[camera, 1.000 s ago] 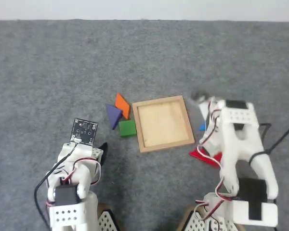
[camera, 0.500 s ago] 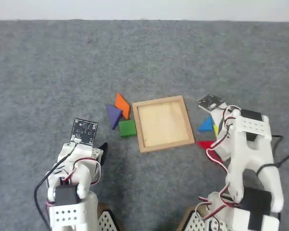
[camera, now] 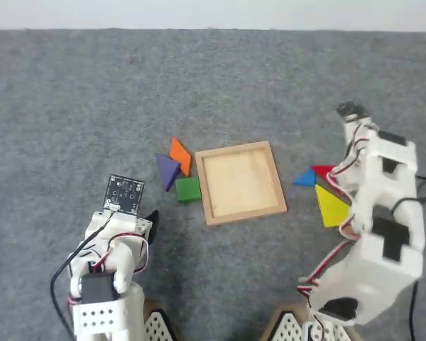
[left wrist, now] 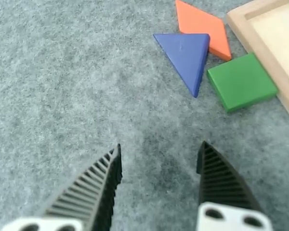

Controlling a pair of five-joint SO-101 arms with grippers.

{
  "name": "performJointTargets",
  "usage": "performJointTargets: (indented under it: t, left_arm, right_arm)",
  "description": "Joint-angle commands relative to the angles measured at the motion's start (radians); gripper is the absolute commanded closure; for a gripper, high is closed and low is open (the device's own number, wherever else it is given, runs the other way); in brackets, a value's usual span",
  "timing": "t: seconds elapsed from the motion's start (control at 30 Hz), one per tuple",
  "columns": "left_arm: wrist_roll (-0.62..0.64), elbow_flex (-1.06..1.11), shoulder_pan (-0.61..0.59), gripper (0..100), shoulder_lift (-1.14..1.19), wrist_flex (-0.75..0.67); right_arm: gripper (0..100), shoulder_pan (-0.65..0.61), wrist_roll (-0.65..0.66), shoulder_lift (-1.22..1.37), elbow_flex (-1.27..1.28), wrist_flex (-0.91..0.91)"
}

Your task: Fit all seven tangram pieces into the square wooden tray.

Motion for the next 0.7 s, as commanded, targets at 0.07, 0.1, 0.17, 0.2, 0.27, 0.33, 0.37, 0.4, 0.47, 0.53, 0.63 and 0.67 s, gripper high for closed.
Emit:
performJointTargets:
  t: [0.07, 0.1, 0.17, 0.2, 0.27, 0.33, 0.37, 0.4, 0.47, 0.53, 0.63, 0.67]
  left_arm:
    - [-0.017, -0.008, 0.002, 75, -0.021, 0.006]
    - [-0.017, -0.008, 0.002, 75, -0.021, 0.006]
    - [-0.017, -0.008, 0.002, 75, -0.021, 0.006]
    - [-0.017, -0.008, 0.002, 75, -0.021, 0.006]
    - [-0.017, -0.008, 0.002, 75, -0.021, 0.006]
    - [-0.017, -0.008, 0.002, 75, -0.021, 0.006]
    - [-0.017, -0.008, 0.002, 75, -0.021, 0.006]
    - [-0.017, -0.008, 0.002, 75, -0.021, 0.006]
    - [-0.017, -0.008, 0.002, 75, -0.021, 0.006]
    - [-0.017, -0.008, 0.002, 75, -0.021, 0.006]
    - [-0.017, -0.008, 0.002, 75, -0.021, 0.006]
    - [-0.017, -0.008, 0.002, 75, -0.021, 0.006]
  right_arm:
    - [75.4, 0.054, -0.028, 0.061, -0.149, 0.021]
    - [75.4, 0.048, -0.018, 0.059, -0.150, 0.039]
    - [75.3, 0.021, 0.028, 0.050, -0.149, 0.079]
    - [75.3, 0.007, 0.044, 0.045, -0.147, 0.087]
    - [75.3, -0.018, 0.071, 0.042, -0.150, 0.084]
    - [75.3, -0.033, 0.135, 0.041, -0.176, 0.096]
    - [75.3, -0.035, 0.176, 0.041, -0.195, 0.108]
    - [75.3, -0.031, 0.219, 0.041, -0.216, 0.131]
    - [75.3, -0.028, 0.315, 0.041, -0.270, 0.183]
    - [75.3, -0.031, 0.440, 0.041, -0.311, 0.226]
    - [75.3, -0.036, 0.684, 0.042, -0.334, 0.251]
    - [75.2, -0.036, 0.761, 0.041, -0.341, 0.255]
